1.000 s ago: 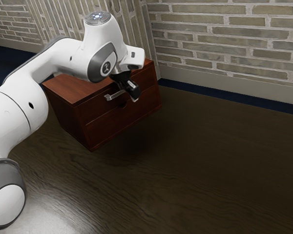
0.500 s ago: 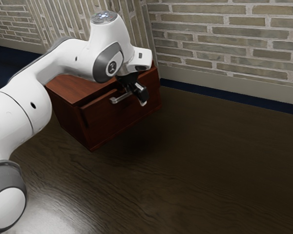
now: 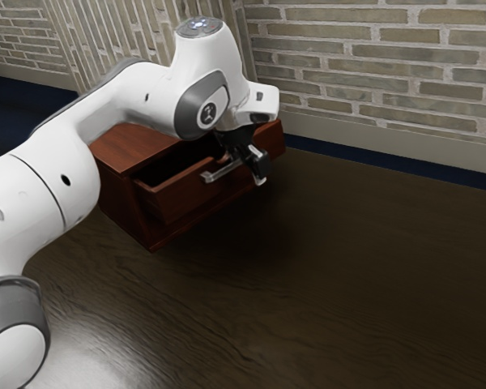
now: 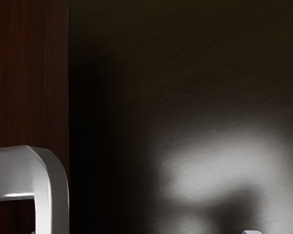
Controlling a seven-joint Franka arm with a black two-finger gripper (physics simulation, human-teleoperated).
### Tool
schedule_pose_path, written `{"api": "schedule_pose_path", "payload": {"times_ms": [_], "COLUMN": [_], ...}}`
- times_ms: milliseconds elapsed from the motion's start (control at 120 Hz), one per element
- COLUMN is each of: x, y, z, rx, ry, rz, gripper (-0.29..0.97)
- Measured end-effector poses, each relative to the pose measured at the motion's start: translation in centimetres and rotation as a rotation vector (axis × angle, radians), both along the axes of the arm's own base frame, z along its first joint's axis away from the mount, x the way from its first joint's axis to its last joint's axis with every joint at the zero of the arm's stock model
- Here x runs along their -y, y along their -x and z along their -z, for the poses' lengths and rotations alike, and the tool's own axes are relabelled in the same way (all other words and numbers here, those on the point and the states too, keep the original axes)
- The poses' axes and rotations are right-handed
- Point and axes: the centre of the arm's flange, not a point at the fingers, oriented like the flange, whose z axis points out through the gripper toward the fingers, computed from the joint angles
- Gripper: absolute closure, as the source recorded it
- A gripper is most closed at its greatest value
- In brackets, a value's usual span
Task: Pull the drawer handle with one arm to open the drawer
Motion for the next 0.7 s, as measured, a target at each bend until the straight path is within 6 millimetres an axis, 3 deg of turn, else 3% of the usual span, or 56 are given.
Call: {"api": "schedule_pose_path", "payload": {"times_ms": [542,700], "x": [5.9,7.8], "y": [0.1,0.3], "z": [0.1,0.1], "rx": [-0.025,-0.032], "ry": [-0.025,-0.043], "rz": [0.043,0.055], "gripper": [0.22,0.28]}}
